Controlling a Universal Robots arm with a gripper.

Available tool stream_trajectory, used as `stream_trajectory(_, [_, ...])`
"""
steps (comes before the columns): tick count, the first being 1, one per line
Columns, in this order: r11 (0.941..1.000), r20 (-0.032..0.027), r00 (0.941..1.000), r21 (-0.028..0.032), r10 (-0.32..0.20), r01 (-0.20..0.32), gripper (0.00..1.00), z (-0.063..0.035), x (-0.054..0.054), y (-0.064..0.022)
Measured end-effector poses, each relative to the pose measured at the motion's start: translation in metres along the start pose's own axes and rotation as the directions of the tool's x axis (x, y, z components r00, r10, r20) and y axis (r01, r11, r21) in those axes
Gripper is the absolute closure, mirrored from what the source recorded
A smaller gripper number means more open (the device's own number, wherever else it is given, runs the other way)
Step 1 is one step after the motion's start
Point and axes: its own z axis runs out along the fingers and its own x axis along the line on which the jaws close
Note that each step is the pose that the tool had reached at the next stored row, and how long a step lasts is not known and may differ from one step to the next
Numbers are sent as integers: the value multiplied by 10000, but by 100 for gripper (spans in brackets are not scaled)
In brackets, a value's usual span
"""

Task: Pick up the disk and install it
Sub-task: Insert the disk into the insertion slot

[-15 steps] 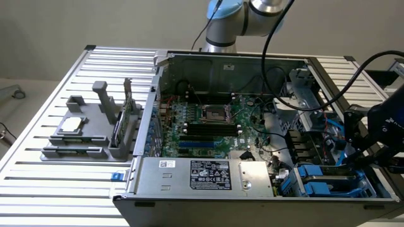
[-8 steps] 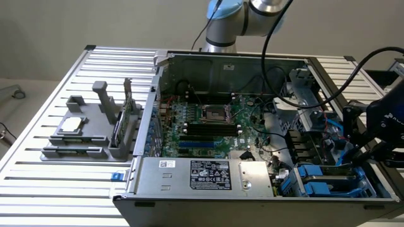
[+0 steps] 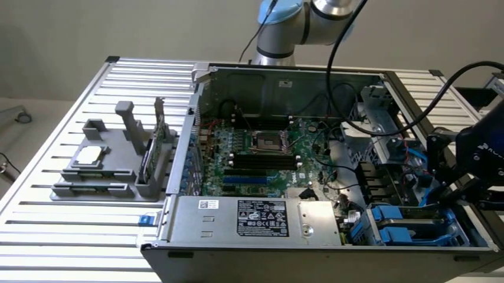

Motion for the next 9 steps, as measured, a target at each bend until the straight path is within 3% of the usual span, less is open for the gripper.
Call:
stream_trajectory(4, [10000,10,10000,7,0,0,76,27,-3,2])
stream_trajectory(9, [10000,-42,10000,53,-1,1,76,29,1,10])
